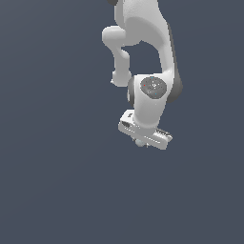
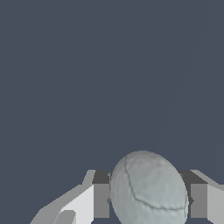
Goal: Pick up the object and move it to a goal position.
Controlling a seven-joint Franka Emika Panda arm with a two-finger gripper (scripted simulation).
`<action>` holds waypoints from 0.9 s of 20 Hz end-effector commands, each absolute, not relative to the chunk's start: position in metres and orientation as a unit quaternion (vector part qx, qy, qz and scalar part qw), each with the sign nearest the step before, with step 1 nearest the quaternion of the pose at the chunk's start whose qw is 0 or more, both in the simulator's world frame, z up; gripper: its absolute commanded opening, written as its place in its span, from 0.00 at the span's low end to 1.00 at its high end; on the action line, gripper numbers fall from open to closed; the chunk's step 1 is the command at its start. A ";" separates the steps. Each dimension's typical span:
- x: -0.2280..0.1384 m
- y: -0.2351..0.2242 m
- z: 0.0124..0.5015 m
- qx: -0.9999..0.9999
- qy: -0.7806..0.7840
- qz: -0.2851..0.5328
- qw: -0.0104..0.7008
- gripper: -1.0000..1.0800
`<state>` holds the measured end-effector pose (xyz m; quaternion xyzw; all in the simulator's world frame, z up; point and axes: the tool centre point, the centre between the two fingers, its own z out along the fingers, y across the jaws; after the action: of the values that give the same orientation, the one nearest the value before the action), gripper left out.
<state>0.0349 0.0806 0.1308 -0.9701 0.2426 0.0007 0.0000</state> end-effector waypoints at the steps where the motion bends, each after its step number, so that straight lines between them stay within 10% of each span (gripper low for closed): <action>1: 0.024 0.094 0.156 -0.970 0.242 0.000 0.000 0.00; 18: -0.038 0.181 0.317 -0.970 0.243 0.000 -0.001 0.00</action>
<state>-0.0334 0.1747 0.3050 -0.9702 0.2422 -0.0007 -0.0002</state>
